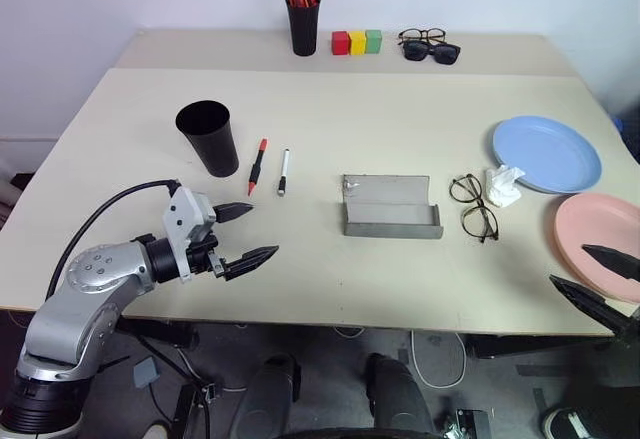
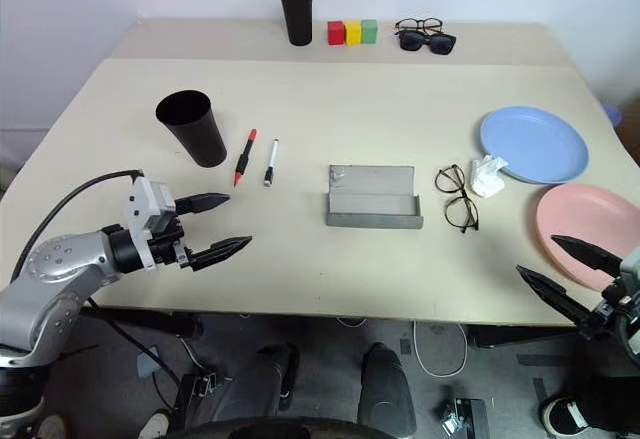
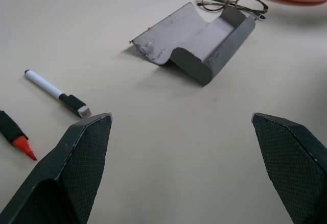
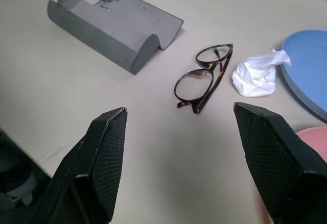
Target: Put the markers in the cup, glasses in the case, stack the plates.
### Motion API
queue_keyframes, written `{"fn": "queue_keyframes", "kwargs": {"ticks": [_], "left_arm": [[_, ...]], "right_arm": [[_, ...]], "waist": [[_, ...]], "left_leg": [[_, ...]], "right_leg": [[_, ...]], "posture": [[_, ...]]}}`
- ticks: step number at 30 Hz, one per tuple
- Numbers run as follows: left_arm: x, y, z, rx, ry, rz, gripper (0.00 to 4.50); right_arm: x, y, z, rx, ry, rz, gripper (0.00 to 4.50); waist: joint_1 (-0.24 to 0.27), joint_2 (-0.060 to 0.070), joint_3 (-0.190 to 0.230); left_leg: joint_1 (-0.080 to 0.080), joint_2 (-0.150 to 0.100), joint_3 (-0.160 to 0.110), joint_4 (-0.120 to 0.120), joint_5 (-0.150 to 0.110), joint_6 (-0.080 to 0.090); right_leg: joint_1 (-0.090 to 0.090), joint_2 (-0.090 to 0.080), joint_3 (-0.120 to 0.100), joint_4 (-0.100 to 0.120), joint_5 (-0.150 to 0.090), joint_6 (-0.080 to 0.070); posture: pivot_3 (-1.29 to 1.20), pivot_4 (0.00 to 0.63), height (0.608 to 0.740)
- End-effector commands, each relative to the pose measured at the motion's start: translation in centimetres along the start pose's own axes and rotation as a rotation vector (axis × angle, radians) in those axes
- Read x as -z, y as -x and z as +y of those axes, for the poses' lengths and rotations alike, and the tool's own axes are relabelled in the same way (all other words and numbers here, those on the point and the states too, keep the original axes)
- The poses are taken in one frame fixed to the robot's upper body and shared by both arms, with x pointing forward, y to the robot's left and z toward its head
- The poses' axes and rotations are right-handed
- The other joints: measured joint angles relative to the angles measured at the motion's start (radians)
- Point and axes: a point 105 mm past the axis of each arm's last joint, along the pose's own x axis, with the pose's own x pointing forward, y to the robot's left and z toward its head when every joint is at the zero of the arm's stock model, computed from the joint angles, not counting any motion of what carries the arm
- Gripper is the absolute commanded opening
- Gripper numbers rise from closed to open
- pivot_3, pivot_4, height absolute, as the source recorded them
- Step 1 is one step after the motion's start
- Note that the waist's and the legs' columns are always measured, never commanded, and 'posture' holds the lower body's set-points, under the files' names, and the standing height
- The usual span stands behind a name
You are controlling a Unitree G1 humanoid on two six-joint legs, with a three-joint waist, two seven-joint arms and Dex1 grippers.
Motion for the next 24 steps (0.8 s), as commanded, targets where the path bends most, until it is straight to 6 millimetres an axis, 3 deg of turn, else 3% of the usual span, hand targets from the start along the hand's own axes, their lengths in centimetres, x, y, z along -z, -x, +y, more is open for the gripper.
{"fn": "queue_keyframes", "kwargs": {"ticks": [1,19,24], "left_arm": [[-0.7,-0.2,-0.6,0.016,-0.029,-0.025,4.5],[-0.5,-0.5,0.2,-0.06,-0.007,-0.028,4.5],[-2.2,-1.5,1.6,-0.14,0.111,-0.086,4.5]], "right_arm": [[-1.2,0.3,-0.3,0.022,0.043,-0.026,3.37],[-1.9,-0.7,-0.2,0.008,0.065,-0.049,3.37],[-3.6,-2.7,-0.3,-0.053,0.101,-0.147,3.37]], "waist": [[-0.001,0.0,0.0],[0.0,0.0,0.0],[-0.002,0.0,0.0]], "left_leg": [[0.0,0.0,0.0,0.0,0.0,0.0],[0.002,0.0,0.0,0.001,0.0,0.0],[0.003,0.0,0.0,0.002,0.0,0.0]], "right_leg": [[0.0,0.0,0.0,0.0,0.0,0.0],[0.001,0.0,0.0,0.003,0.001,-0.001],[0.002,0.0,0.0,0.004,0.001,-0.001]], "posture": [[0.0,0.15,0.739],[0.0,0.15,0.739],[0.0,0.15,0.739]]}}
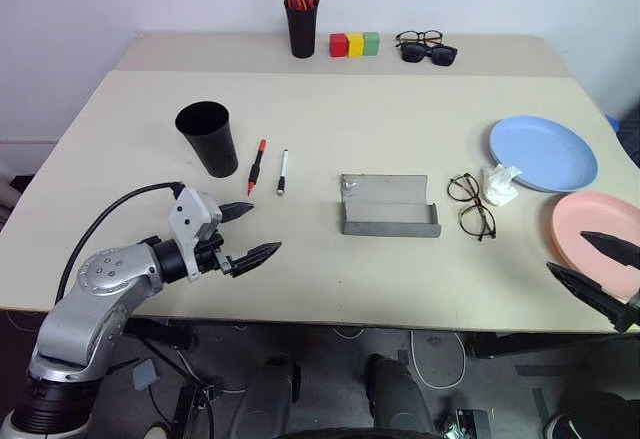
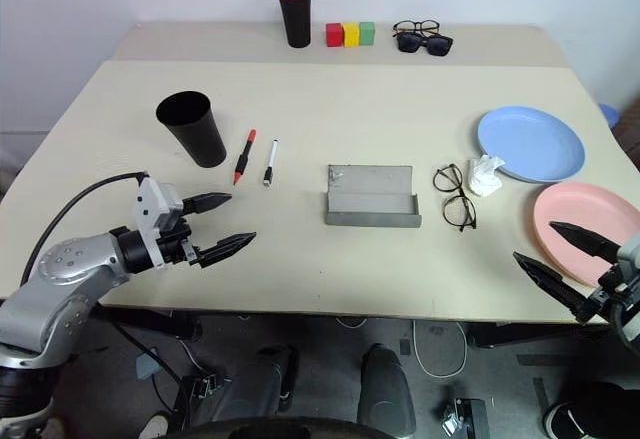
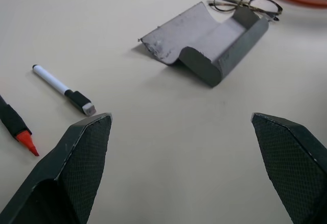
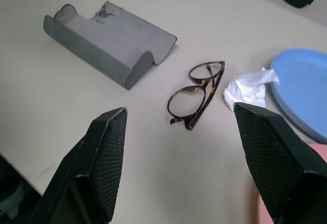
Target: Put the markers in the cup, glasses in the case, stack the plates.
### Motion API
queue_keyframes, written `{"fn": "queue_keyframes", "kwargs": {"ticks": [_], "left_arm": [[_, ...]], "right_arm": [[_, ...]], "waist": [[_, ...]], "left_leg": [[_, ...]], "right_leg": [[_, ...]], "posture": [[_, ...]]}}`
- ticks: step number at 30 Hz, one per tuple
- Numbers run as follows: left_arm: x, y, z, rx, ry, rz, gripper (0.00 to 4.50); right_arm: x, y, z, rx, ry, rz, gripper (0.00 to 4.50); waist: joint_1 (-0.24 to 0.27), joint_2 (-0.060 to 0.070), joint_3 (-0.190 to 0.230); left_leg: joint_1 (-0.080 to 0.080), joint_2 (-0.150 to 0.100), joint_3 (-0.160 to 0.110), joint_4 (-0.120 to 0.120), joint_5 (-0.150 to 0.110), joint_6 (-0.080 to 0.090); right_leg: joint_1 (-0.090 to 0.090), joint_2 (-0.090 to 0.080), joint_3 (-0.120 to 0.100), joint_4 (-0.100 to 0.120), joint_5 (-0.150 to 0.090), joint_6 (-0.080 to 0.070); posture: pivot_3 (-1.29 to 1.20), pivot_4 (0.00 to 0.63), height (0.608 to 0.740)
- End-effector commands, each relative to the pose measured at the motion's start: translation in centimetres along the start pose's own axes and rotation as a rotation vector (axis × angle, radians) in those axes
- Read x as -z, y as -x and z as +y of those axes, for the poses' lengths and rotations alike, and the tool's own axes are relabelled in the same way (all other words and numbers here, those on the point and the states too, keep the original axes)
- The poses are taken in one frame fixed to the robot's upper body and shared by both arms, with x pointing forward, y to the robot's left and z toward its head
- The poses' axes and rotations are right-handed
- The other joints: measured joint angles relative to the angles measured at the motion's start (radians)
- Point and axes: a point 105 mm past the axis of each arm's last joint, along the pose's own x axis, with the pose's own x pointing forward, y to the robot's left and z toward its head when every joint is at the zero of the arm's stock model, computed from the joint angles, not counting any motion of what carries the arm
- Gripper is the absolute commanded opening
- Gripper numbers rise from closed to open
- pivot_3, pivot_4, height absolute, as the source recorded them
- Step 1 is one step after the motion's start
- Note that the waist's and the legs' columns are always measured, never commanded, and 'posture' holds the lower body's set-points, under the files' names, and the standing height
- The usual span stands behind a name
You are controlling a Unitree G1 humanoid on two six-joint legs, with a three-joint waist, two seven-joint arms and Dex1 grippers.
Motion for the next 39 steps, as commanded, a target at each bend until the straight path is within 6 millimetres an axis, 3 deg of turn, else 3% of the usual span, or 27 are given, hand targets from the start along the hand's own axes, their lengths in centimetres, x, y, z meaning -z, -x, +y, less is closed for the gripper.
{"fn": "queue_keyframes", "kwargs": {"ticks": [1,5,10,15,23,29,39], "left_arm": [[-2.7,-1.0,1.1,-0.083,0.054,-0.064,4.5],[-4.2,-3.2,1.5,-0.12,0.092,-0.079,4.5],[-4.5,-5.5,2.0,-0.191,0.189,-0.044,4.5],[-2.9,-9.0,3.4,-0.365,0.264,0.125,4.5],[-3.0,-13.1,4.6,-0.471,0.36,0.211,4.5],[-3.2,-14.2,5.4,-0.539,0.377,0.261,4.5],[-1.5,-13.3,7.8,-0.677,0.458,0.392,4.5]], "right_arm": [[-2.0,-2.0,0.1,-0.078,0.062,-0.09,3.37],[-2.8,-4.4,-0.1,-0.158,0.094,-0.138,3.37],[-3.1,-6.5,0.4,-0.284,0.113,-0.166,3.37],[-3.1,-8.5,0.9,-0.397,0.121,-0.176,3.37],[-4.5,-11.4,0.6,-0.424,0.112,-0.262,3.37],[-5.0,-12.5,0.9,-0.434,0.112,-0.29,3.37],[-4.7,-12.5,0.9,-0.414,0.114,-0.298,3.37]], "waist": [[0.0,-0.001,0.001],[0.0,-0.003,0.001],[0.0,-0.003,0.001],[0.001,-0.003,0.002],[-0.005,-0.004,0.002],[-0.001,-0.004,0.002],[-0.001,-0.005,0.002]], "left_leg": [[0.001,0.0,0.0,0.001,0.0,0.0],[0.009,0.0,0.0,0.002,0.0,-0.001],[0.01,-0.001,0.0,0.002,0.001,-0.001],[0.009,-0.001,-0.001,0.002,0.001,-0.001],[0.009,-0.002,-0.001,0.0,0.002,-0.002],[0.008,-0.002,-0.001,0.0,0.002,-0.003],[0.008,-0.002,-0.001,0.0,0.002,-0.004]], "right_leg": [[0.001,0.0,0.0,0.001,0.0,0.0],[0.007,0.0,0.0,0.007,-0.003,0.004],[0.007,0.0,0.001,0.007,-0.002,0.004],[0.007,0.0,0.001,0.008,0.0,0.007],[0.006,0.0,0.001,0.008,0.0,0.007],[0.005,0.0,0.001,0.008,0.0,0.009],[0.005,0.0,0.001,0.008,0.0,0.01]], "posture": [[0.0,0.15,0.739],[0.0,0.15,0.739],[0.0,0.15,0.739],[0.0,0.15,0.739],[0.0,0.15,0.739],[0.0,0.15,0.739],[0.0,0.15,0.739]]}}
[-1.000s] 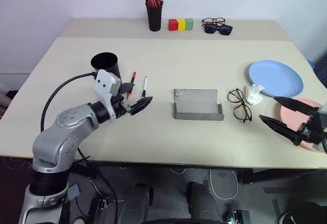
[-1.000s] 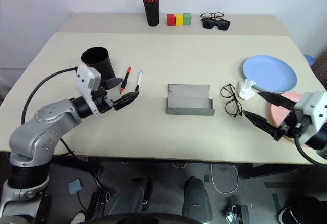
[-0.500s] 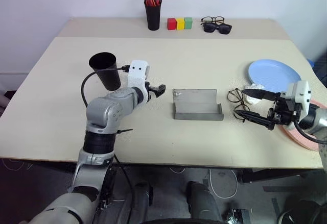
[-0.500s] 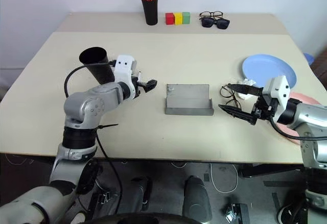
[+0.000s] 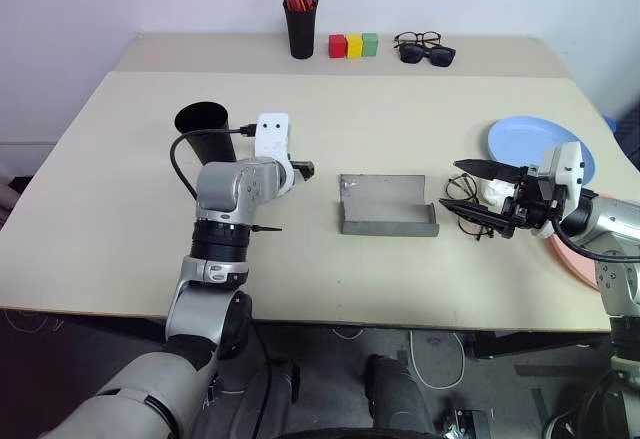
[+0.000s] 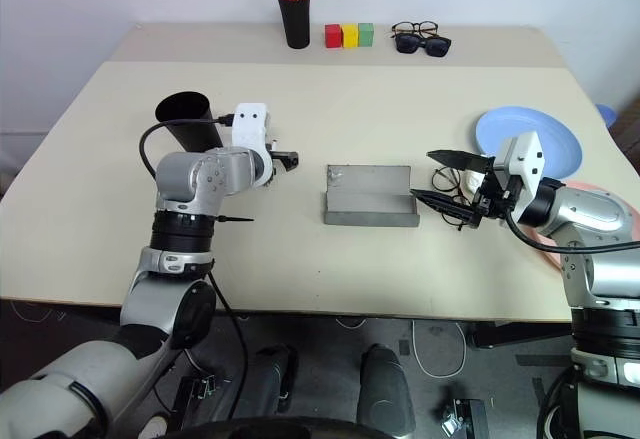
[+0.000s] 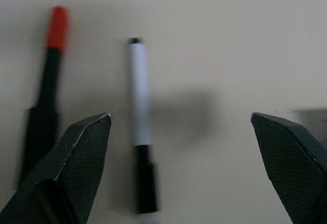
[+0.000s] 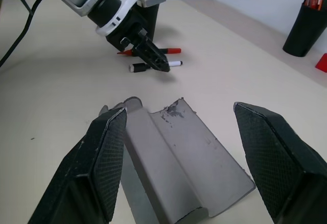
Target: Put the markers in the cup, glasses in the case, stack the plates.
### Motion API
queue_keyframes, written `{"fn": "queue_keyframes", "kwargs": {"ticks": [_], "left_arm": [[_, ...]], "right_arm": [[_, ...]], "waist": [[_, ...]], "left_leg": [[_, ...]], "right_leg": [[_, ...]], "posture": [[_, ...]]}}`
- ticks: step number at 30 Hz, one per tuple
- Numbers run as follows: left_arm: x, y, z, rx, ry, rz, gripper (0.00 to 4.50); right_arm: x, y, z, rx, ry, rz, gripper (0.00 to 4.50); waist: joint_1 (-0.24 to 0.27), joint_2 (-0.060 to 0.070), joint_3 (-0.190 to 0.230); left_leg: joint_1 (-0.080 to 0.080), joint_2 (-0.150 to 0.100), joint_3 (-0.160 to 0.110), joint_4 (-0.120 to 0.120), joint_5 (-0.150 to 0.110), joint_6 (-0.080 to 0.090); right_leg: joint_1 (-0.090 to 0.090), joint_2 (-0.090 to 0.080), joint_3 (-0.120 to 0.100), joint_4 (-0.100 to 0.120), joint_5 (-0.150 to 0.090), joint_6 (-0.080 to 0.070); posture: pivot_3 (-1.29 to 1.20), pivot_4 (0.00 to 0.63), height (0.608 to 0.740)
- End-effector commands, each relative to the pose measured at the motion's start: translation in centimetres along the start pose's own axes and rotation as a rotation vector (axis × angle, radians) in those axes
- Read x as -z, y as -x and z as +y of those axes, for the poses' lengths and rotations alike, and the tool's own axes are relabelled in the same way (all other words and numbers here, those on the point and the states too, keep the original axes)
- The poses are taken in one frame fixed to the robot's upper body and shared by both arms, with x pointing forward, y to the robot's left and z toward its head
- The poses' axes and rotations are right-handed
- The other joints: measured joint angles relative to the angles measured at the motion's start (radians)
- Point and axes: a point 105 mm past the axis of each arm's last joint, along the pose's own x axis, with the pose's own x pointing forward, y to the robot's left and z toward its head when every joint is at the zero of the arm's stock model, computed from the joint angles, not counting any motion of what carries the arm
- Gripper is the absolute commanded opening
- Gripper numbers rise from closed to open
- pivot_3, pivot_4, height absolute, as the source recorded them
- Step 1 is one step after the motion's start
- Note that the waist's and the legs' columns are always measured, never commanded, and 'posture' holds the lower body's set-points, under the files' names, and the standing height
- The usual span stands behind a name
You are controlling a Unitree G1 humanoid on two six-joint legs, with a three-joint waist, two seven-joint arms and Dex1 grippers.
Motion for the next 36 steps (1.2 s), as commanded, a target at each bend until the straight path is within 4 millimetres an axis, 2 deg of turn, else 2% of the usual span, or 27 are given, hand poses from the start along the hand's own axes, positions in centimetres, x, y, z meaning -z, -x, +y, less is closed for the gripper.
{"fn": "queue_keyframes", "kwargs": {"ticks": [1,6,8,10,16,20,23,26,28,30,34,36], "left_arm": [[-0.9,-0.1,0.1,-0.024,0.02,0.001,4.5],[0.3,-1.7,-0.9,-0.012,0.088,0.077,4.5],[0.5,-2.1,-1.2,-0.019,0.118,0.1,3.96],[0.2,-2.3,-1.5,-0.018,0.123,0.097,3.26],[-0.4,-2.3,-1.1,-0.049,0.141,0.092,0.19],[-0.5,-2.1,-0.9,-0.069,0.123,0.098,0.08],[-1.6,-1.4,-2.0,-0.006,0.084,0.028,0.08],[-4.9,0.8,-4.3,0.143,-0.025,-0.232,0.08],[-8.7,4.1,-4.2,0.11,-0.159,-0.598,0.08],[-10.4,7.3,-4.4,0.109,-0.252,-0.827,0.08],[-12.0,10.1,-1.7,-0.033,-0.361,-1.04,0.08],[-12.2,10.3,1.0,-0.178,-0.388,-1.077,0.08]], "right_arm": [[-0.6,0.2,-0.1,0.022,0.033,-0.026,3.37],[-0.3,0.3,0.0,0.034,0.03,-0.022,3.37],[-0.2,0.4,0.0,0.038,0.029,-0.019,3.43],[-0.1,0.5,0.1,0.042,0.029,-0.017,3.43],[0.0,0.7,0.0,0.052,0.028,-0.014,3.43],[0.2,0.7,-0.1,0.066,0.023,-0.017,3.43],[0.3,0.6,-0.1,0.07,0.02,-0.018,3.43],[0.3,0.4,-0.2,0.075,0.014,-0.026,3.43],[0.3,0.3,-0.4,0.082,0.009,-0.035,3.43],[0.2,0.1,-0.6,0.09,0.006,-0.049,3.43],[-0.2,-0.8,-1.0,0.092,-0.014,-0.097,3.43],[-0.3,-1.4,-0.9,0.087,-0.021,-0.114,3.43]], "waist": [[0.0,0.0,0.0],[0.004,0.0,0.0],[0.003,0.0,0.0],[0.003,0.0,0.0],[0.003,0.0,0.0],[0.002,0.0,0.0],[0.001,0.0,0.0],[0.0,0.0,0.0],[-0.003,0.0,0.0],[-0.007,-0.001,0.001],[-0.008,0.0,0.0],[-0.006,0.0,0.0]], "left_leg": [[0.0,0.0,0.0,0.0,0.0,0.0],[0.0,0.0,0.0,0.0,0.0,0.0],[0.0,-0.001,0.0,0.001,0.0,-0.001],[0.0,-0.001,0.0,0.001,0.0,-0.001],[0.0,-0.001,0.0,0.001,0.001,-0.001],[0.0,-0.001,0.0,0.001,0.001,-0.001],[0.0,-0.001,0.0,0.001,0.001,-0.001],[0.0,-0.001,0.0,0.0,0.001,-0.001],[-0.001,-0.001,0.0,0.0,0.003,-0.006],[-0.001,0.0,0.001,-0.002,0.004,-0.008],[0.0,0.0,0.002,-0.002,0.003,-0.006],[0.001,0.0,0.001,-0.001,0.003,-0.005]], "right_leg": [[0.0,0.0,0.0,0.0,0.0,0.0],[0.0,0.0,0.0,0.0,0.0,0.0],[0.001,0.0,0.0,0.0,0.0,0.002],[0.001,0.0,0.0,0.0,-0.001,0.004],[0.001,0.0,0.0,0.0,-0.001,0.005],[0.001,0.0,0.0,0.0,-0.001,0.004],[0.001,0.0,0.0,0.0,-0.001,0.004],[0.0,0.0,0.0,0.0,0.0,0.003],[-0.001,0.0,0.001,0.0,0.001,0.001],[-0.002,0.0,0.002,0.0,0.001,0.001],[-0.003,0.0,0.003,0.0,0.002,-0.001],[-0.001,0.0,0.003,0.0,0.002,-0.001]], "posture": [[0.0,0.15,0.739],[0.0,0.15,0.739],[0.0,0.15,0.739],[0.0,0.15,0.739],[0.0,0.15,0.739],[0.0,0.15,0.739],[0.0,0.15,0.739],[0.0,0.15,0.739],[0.0,0.15,0.739],[0.0,0.15,0.739],[0.0,0.15,0.739],[0.0,0.15,0.739]]}}
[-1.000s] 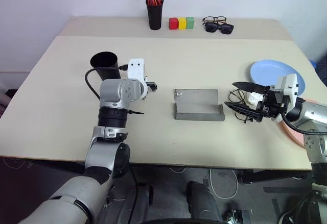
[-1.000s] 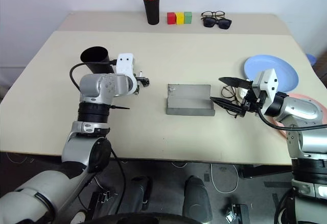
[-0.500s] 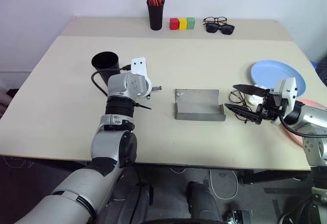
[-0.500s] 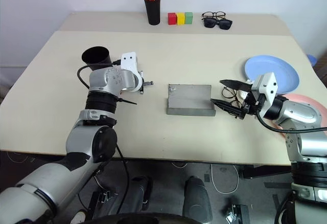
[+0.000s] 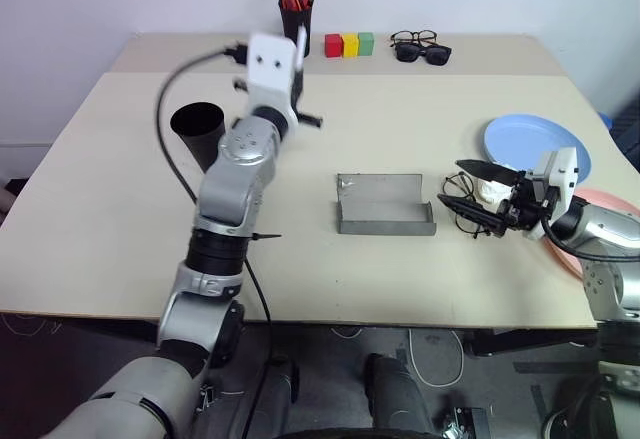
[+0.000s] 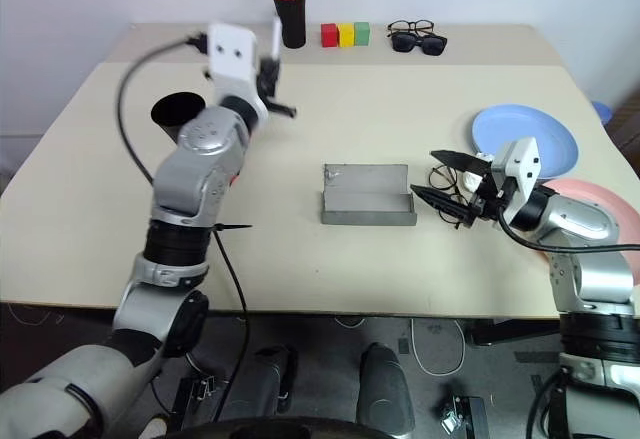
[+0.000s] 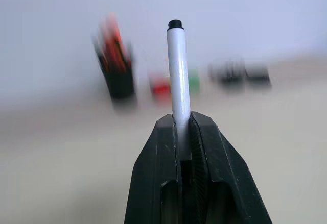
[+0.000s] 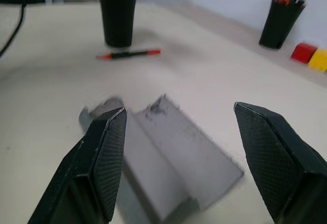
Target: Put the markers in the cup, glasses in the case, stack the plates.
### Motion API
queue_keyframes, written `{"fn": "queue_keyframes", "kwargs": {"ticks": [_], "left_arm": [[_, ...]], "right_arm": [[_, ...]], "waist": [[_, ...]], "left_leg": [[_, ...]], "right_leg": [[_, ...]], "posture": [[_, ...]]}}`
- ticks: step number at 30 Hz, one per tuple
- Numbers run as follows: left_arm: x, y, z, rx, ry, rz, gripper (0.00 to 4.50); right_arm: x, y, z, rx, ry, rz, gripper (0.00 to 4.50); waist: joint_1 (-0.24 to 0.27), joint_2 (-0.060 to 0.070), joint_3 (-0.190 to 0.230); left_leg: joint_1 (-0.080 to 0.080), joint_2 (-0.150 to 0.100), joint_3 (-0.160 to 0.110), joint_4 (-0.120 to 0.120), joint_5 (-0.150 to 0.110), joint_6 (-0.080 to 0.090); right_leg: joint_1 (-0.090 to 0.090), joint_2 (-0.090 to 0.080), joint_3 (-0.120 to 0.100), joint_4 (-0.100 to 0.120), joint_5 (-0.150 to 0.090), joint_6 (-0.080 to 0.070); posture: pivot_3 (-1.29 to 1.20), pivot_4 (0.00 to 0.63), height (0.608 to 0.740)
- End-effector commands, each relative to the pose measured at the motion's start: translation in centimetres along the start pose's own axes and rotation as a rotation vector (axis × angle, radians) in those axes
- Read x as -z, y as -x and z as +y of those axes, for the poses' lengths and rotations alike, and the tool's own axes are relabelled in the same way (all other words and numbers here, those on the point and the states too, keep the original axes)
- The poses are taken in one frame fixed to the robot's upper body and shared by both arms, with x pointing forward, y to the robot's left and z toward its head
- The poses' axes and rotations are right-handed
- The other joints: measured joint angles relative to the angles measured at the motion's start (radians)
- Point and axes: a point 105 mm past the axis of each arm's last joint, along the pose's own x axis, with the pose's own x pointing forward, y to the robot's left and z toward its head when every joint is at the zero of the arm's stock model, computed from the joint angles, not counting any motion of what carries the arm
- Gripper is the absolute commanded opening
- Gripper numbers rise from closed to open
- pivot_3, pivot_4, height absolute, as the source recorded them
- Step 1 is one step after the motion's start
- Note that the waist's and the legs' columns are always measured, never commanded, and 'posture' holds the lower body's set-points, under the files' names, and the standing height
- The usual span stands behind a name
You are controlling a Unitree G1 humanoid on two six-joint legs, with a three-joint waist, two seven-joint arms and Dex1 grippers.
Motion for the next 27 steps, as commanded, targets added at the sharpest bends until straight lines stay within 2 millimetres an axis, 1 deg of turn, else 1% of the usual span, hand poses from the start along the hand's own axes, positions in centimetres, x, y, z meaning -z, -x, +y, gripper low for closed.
{"fn": "queue_keyframes", "kwargs": {"ticks": [1,4,5,6,8,10,12,15,20,24,27], "left_arm": [[-0.4,0.7,4.0,-0.184,-0.142,-0.082,0.08],[-0.2,1.8,7.3,-0.351,-0.252,-0.105,0.08],[-0.1,2.2,8.1,-0.393,-0.273,-0.113,0.08],[-0.1,2.5,8.5,-0.414,-0.306,-0.123,0.08],[1.1,3.3,9.7,-0.494,-0.361,-0.106,0.08],[2.5,3.6,10.2,-0.531,-0.407,-0.078,0.08],[3.4,3.6,10.4,-0.554,-0.393,-0.054,0.08],[4.2,3.3,10.2,-0.559,-0.354,-0.027,0.08],[6.9,3.0,9.5,-0.536,-0.315,0.044,0.08],[7.5,2.6,8.6,-0.517,-0.287,0.056,0.08],[7.8,2.7,8.2,-0.491,-0.287,0.06,1.19]], "right_arm": [[-0.9,-0.8,-0.2,-0.002,0.017,-0.052,3.43],[-0.8,-1.5,-0.1,-0.014,0.014,-0.063,3.43],[-0.8,-1.6,-0.1,-0.016,0.013,-0.066,3.43],[-0.8,-1.7,-0.1,-0.017,0.013,-0.067,3.43],[-0.8,-1.9,-0.1,-0.02,0.011,-0.072,3.43],[-0.8,-2.1,-0.1,-0.021,0.011,-0.075,3.43],[-0.9,-2.0,-0.1,-0.021,0.009,-0.079,3.43],[-0.9,-1.8,0.0,-0.019,0.01,-0.075,3.43],[-1.0,-1.5,0.0,-0.008,0.011,-0.071,3.43],[-1.0,-1.2,0.2,0.001,0.01,-0.064,3.43],[-1.1,-1.0,0.3,0.011,0.011,-0.06,3.43]], "waist": [[0.001,0.0,0.0],[0.001,0.0,0.0],[0.002,-0.001,0.0],[0.002,-0.001,0.0],[0.005,-0.001,0.0],[0.008,-0.001,0.0],[0.009,-0.001,0.0],[0.007,-0.001,0.0],[0.006,-0.001,0.0],[0.006,-0.001,0.0],[0.006,-0.001,0.0]], "left_leg": [[0.001,0.0,0.0,0.001,0.0,0.0],[0.001,0.0,-0.001,0.002,0.001,0.0],[0.001,0.0,-0.001,0.002,0.001,0.0],[0.0,0.0,-0.001,0.002,0.001,0.0],[-0.001,0.0,-0.001,0.001,0.001,0.0],[0.0,0.0,-0.001,0.001,0.001,0.0],[0.0,0.0,-0.001,0.001,0.001,0.0],[-0.001,0.0,-0.001,0.001,0.001,0.0],[0.0,0.0,-0.001,0.001,0.001,0.0],[0.0,0.0,-0.001,0.001,0.001,0.0],[0.0,0.0,-0.001,0.001,0.001,0.0]], "right_leg": [[0.001,0.0,0.0,0.0,0.0,0.0],[0.001,0.0,0.0,0.0,0.001,0.0],[0.001,0.0,0.0,0.0,0.002,0.0],[0.001,0.0,0.0,0.0,0.002,0.0],[0.0,0.0,0.0,0.0,0.002,0.0],[0.0,0.0,0.0,0.0,0.002,0.0],[0.0,0.0,0.0,0.001,0.002,0.0],[0.0,0.0,0.0,0.001,0.002,0.0],[0.0,0.0,-0.001,0.001,0.002,0.0],[0.0,0.0,0.0,0.001,0.002,0.0],[0.0,0.0,0.0,0.001,0.002,0.0]], "posture": [[0.0,0.15,0.739],[0.0,0.15,0.739],[0.0,0.15,0.739],[0.0,0.15,0.739],[0.0,0.15,0.739],[0.0,0.15,0.739],[0.0,0.15,0.739],[0.0,0.15,0.739],[0.0,0.15,0.739],[0.0,0.15,0.739],[0.0,0.15,0.739]]}}
